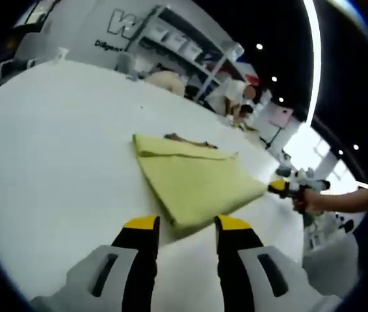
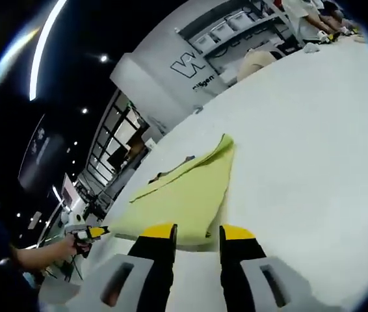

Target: Fold the garment on the visible template until the final outline fits inside the template.

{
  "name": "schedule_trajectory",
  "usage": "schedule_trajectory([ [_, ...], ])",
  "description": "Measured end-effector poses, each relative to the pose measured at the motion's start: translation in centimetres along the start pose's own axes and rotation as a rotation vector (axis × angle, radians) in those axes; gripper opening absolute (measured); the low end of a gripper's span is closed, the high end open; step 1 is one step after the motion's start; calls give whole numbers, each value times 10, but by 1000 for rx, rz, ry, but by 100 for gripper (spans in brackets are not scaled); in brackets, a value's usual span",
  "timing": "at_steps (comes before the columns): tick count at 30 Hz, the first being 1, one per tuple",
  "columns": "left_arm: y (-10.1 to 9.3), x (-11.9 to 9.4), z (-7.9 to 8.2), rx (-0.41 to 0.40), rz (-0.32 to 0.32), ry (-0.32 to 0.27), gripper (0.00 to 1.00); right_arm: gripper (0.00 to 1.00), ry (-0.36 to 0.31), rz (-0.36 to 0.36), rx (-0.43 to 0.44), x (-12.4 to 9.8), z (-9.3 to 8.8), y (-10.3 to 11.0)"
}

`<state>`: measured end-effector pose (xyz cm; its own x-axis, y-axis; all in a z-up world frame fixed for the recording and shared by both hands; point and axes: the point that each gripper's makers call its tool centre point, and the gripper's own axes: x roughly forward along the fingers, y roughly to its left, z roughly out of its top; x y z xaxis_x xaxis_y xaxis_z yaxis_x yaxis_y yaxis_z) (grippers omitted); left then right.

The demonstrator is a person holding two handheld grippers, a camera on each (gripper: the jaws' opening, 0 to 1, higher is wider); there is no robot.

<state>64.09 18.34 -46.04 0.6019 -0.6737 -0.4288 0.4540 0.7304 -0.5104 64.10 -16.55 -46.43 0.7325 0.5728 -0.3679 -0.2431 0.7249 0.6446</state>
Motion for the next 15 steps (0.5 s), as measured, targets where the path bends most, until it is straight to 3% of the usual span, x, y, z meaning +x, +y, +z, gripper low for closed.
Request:
schedule_trajectory([
  [6,8,0,2,11,34,-20,16,22,11,-3,-6,1,-4,-1],
  [15,8,3,4,6,33,-37,1,6,19,-25,-29,4,-8,-8],
])
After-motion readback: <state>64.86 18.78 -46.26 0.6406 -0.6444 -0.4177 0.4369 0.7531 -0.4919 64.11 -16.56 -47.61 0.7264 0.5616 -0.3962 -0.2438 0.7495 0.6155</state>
